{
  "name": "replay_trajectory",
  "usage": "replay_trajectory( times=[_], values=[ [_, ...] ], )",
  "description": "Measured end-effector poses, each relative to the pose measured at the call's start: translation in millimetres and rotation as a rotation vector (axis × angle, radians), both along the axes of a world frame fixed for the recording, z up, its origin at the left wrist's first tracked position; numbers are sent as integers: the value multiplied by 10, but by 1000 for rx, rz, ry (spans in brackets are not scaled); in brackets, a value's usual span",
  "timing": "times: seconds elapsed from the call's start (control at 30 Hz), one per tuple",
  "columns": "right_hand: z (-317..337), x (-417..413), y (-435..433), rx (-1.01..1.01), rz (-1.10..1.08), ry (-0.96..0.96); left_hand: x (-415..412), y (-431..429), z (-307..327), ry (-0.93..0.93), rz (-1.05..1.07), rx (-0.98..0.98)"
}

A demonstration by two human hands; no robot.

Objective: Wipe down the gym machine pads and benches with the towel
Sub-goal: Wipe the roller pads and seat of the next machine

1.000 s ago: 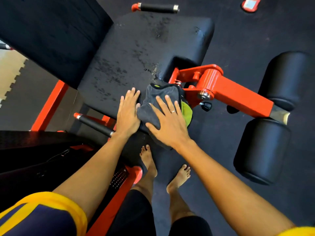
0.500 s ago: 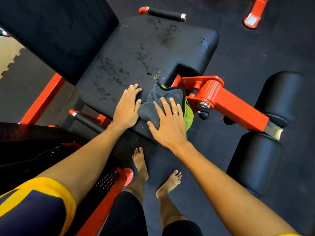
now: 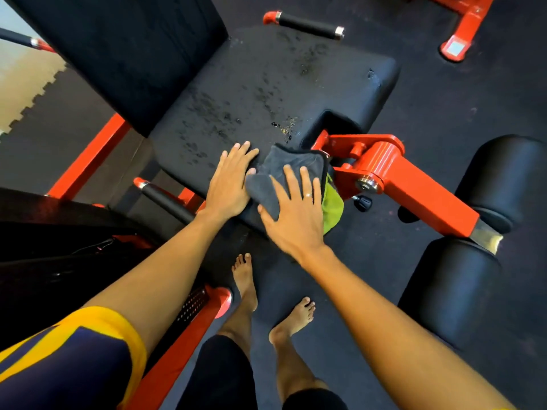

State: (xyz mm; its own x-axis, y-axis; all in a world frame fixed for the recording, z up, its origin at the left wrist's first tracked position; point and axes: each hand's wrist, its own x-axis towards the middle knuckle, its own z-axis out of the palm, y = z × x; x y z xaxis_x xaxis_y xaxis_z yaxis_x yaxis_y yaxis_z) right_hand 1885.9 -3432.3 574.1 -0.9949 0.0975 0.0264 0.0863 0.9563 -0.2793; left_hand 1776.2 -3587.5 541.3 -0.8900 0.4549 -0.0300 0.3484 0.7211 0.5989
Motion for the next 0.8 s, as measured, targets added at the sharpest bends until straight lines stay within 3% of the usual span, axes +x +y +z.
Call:
replay_trajectory(
  times=[0.1, 0.3, 0.5, 0.67, 0.8],
  values=[
    [16, 57, 171, 47, 102, -38, 2, -65, -33, -9, -32, -9],
    [81, -662, 274, 58, -192, -280, 28, -93, -15, 10, 54, -58],
    [53, 90, -258, 75, 42, -81, 132, -249, -38, -33, 67, -45],
    [55, 390, -150, 148, 164, -97, 157, -330, -20, -14, 47, -55],
    [30, 136, -447, 236, 177, -170, 144, -374, -66, -3, 41, -75]
  ],
)
